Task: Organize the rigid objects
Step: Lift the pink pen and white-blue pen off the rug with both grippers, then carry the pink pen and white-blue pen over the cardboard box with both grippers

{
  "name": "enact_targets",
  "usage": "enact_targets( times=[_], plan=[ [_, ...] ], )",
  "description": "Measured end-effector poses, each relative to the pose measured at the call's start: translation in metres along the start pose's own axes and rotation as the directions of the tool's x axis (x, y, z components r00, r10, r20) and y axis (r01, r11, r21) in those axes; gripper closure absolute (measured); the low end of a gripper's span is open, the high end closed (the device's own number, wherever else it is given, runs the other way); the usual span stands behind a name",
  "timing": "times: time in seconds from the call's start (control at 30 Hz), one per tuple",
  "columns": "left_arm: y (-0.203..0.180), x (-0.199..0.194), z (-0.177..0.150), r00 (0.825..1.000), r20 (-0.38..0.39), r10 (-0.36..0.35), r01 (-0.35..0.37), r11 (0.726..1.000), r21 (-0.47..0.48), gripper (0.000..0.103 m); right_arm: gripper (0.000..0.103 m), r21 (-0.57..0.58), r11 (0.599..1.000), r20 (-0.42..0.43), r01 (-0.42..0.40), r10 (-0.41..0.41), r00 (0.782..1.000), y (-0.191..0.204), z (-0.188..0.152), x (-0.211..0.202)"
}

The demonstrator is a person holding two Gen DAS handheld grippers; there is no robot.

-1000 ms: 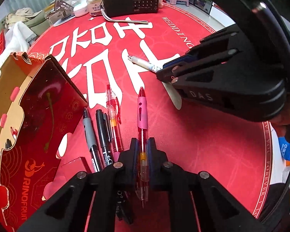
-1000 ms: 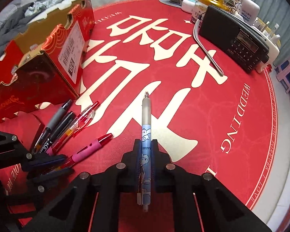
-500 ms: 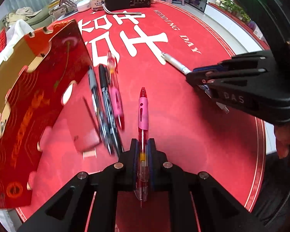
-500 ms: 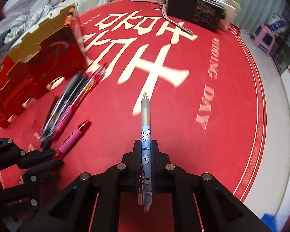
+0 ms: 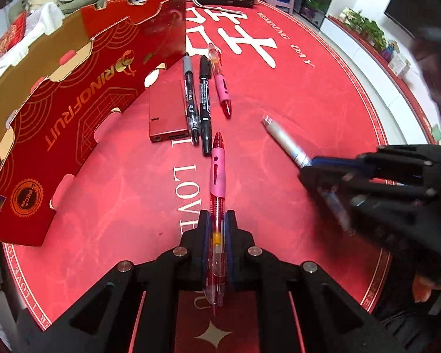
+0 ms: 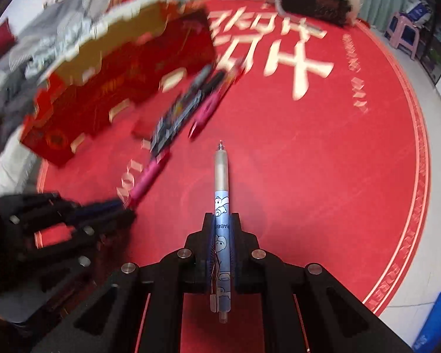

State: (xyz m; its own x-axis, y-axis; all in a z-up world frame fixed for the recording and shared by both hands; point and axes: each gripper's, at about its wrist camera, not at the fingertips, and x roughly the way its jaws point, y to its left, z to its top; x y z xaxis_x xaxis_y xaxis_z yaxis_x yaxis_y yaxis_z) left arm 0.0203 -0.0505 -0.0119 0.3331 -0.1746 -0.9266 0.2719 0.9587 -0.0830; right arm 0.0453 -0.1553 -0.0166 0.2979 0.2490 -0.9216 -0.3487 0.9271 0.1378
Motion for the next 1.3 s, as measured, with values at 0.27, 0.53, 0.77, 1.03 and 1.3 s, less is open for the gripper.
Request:
enact_targets(
  times=[0.27,0.53,0.77,1.03,1.3],
  plan=[
    [-0.001,0.001,-0.002,1.0,-0.009,0.003,-0.003,1.0,0.031,0.092,0.092,-0.11,0.993,-0.072,0.052,-0.06,0.996,0.012,0.008,0.006],
    [-0.006,-0.001,-0.007,0.999,0.035,0.033,-0.035,0.998,0.059,0.093,0.093,-0.03,0.995,0.002,0.099,-0.099,0.995,0.019,-0.002,0.001],
    [0.007,-0.014,-0.018,0.995,0.077,0.071,-0.072,0.997,0.016,0.093,0.093,-0.006,0.994,0.077,0.105,-0.104,0.992,0.031,-0.016,-0.014],
    [0.012,-0.011,-0.029,0.995,0.062,0.076,-0.075,0.997,-0.027,0.093,0.093,0.019,0.996,0.141,0.089,-0.091,0.986,0.045,-0.024,-0.025],
    [0.014,-0.014,-0.028,0.991,0.074,0.115,-0.113,0.993,-0.039,0.093,0.093,0.022,0.996,0.167,0.083,-0.086,0.982,0.048,-0.024,-0.028]
  ],
)
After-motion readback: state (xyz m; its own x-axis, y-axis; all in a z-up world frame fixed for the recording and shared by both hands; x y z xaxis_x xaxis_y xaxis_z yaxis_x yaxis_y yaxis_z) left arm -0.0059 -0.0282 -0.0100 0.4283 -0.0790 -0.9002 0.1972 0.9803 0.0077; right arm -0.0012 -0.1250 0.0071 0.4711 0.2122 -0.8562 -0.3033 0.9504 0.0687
